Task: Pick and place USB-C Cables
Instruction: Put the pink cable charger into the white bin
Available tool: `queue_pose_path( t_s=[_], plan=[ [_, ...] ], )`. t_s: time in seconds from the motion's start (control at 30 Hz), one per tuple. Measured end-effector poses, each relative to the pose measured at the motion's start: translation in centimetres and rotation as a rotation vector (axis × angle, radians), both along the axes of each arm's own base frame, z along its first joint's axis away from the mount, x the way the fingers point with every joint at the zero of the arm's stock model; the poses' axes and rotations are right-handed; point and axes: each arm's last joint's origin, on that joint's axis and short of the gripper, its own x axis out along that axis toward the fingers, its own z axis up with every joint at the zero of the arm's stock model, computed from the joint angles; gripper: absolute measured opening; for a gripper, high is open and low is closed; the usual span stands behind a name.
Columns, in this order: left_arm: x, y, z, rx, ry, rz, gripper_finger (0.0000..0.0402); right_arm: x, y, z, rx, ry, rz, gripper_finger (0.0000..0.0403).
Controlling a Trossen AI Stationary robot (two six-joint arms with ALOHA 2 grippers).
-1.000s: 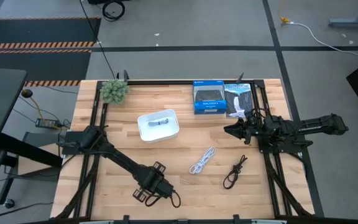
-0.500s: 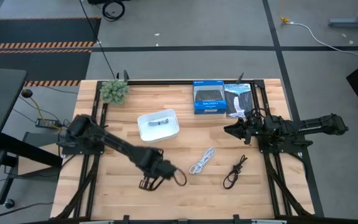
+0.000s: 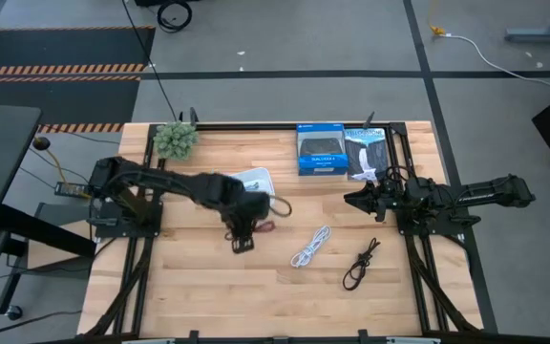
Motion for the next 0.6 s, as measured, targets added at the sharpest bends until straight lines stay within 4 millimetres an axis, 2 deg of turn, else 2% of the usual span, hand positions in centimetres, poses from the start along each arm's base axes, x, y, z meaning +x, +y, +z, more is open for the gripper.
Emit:
queue_pose_path(
  t_s=[0.4, 0.6],
  plan=[
    [-0.1, 7.8, 0.2, 0.035, -0.006, 0.129, 0.0020, 0.0, 0.0, 0.0, 0.000, -0.001, 0.000, 0.0128],
    [-0.3, 10.5, 0.0, 0.065, -0.007, 0.157, 0.0019, 0.0, 0.0, 0.0, 0.000, -0.001, -0.001, 0.0128]
  ],
)
